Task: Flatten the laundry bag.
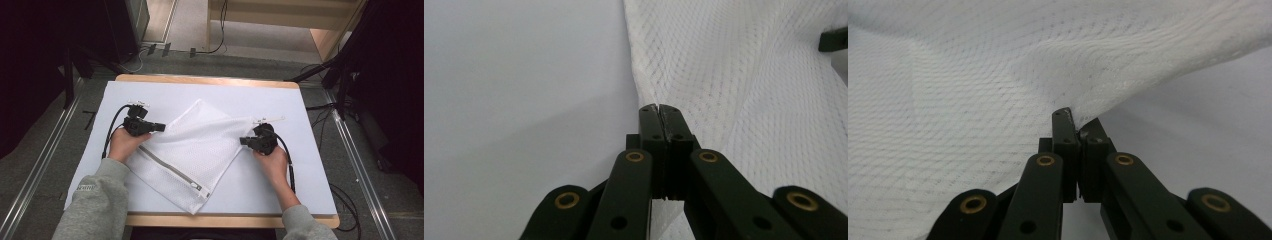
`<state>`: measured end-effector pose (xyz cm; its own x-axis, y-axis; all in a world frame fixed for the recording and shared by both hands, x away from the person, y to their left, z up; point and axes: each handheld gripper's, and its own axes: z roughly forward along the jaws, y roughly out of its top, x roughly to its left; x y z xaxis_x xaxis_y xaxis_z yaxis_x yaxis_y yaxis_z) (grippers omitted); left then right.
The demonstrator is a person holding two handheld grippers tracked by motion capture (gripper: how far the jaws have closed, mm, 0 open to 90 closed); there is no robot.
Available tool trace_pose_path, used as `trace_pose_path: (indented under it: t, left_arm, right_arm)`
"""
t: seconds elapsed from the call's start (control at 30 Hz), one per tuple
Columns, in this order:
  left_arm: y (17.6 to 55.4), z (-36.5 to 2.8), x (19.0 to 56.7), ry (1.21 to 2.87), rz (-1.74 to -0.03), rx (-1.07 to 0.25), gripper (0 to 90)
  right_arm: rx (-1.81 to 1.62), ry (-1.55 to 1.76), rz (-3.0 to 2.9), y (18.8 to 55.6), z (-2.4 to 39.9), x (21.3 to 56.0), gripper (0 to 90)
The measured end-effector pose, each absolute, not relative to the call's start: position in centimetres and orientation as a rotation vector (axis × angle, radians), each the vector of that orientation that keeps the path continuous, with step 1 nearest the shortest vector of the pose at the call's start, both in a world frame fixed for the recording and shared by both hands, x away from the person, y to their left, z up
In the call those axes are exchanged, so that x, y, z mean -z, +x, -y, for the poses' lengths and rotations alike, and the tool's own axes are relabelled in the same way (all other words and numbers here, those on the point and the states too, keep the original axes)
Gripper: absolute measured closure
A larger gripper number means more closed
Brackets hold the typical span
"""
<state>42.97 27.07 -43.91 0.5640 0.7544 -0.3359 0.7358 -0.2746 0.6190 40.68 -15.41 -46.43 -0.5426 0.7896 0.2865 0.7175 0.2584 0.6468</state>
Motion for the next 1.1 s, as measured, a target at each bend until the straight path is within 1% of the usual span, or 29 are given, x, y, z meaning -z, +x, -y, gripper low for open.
trace_pose_path:
  t: [0.23,0.5,0.53,0.63,0.7,0.8,0.83,0.9,0.97,1.03,1.1]
  left_arm:
    - [41.0,-26.3,44.4,2.02,-1.213,-0.014,90.0]
    - [39.0,-25.1,44.6,2.058,-1.189,-0.016,90.0]
    - [38.4,-24.9,44.6,2.053,-1.182,0.009,90.0]
    - [37.5,-24.7,44.5,2.046,-1.179,0.028,90.0]
    - [37.0,-24.6,44.4,2.04,-1.17,0.025,90.0]
    - [36.8,-24.6,44.1,2.047,-1.166,-0.041,89.7]
    - [36.8,-24.7,44.1,2.041,-1.17,-0.083,87.3]
    - [36.9,-25.3,44.0,2.037,-1.179,-0.122,76.9]
    - [36.7,-26.1,43.6,2.031,-1.178,-0.154,70.7]
    - [36.5,-26.9,43.1,2.022,-1.166,-0.181,64.6]
    - [36.2,-27.7,42.7,2.021,-1.161,-0.169,60.0]
  right_arm:
    - [-1.15,1.476,-2.401,42.7,16.2,46.2,89.7]
    - [-1.129,1.48,-2.406,45.1,16.6,46.4,89.7]
    - [-1.126,1.474,-2.406,45.3,16.6,46.5,89.7]
    - [-1.122,1.476,-2.409,46.1,16.5,46.5,89.7]
    - [-1.118,1.46,-2.415,46.7,16.4,46.5,89.7]
    - [-1.11,1.446,-2.42,47.3,16.0,46.6,89.7]
    - [-1.11,1.448,-2.421,47.4,15.8,46.7,89.6]
    - [-1.101,1.444,-2.422,47.4,15.5,46.7,88.4]
    - [-1.111,1.441,-2.418,47.1,15.5,46.4,80.8]
    - [-1.118,1.431,-2.416,46.5,15.6,46.0,78.3]
    - [-1.119,1.395,-2.409,45.5,15.8,45.4,75.0]
